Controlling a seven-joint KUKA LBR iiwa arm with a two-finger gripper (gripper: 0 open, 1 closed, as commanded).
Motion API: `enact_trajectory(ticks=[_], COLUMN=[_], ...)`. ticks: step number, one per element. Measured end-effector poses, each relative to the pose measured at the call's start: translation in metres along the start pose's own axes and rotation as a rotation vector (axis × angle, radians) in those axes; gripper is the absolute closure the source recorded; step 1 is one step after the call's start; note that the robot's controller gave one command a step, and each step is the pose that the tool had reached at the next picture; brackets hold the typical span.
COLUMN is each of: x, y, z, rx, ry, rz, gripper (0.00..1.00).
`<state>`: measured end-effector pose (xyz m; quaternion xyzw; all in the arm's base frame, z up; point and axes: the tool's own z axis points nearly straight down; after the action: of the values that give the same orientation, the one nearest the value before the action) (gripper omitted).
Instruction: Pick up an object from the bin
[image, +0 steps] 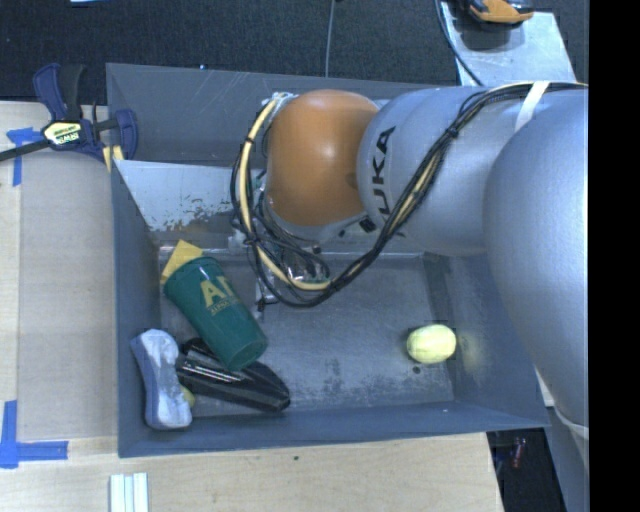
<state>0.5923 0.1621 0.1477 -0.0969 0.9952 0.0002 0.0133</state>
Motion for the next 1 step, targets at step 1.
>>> enact_trajectory(ticks=[1], x=[-0.0124], y=[0.0096], z=[0.0024], rx=[0.002], ry=[-0.005], rz=[-0.08], gripper=[0.0])
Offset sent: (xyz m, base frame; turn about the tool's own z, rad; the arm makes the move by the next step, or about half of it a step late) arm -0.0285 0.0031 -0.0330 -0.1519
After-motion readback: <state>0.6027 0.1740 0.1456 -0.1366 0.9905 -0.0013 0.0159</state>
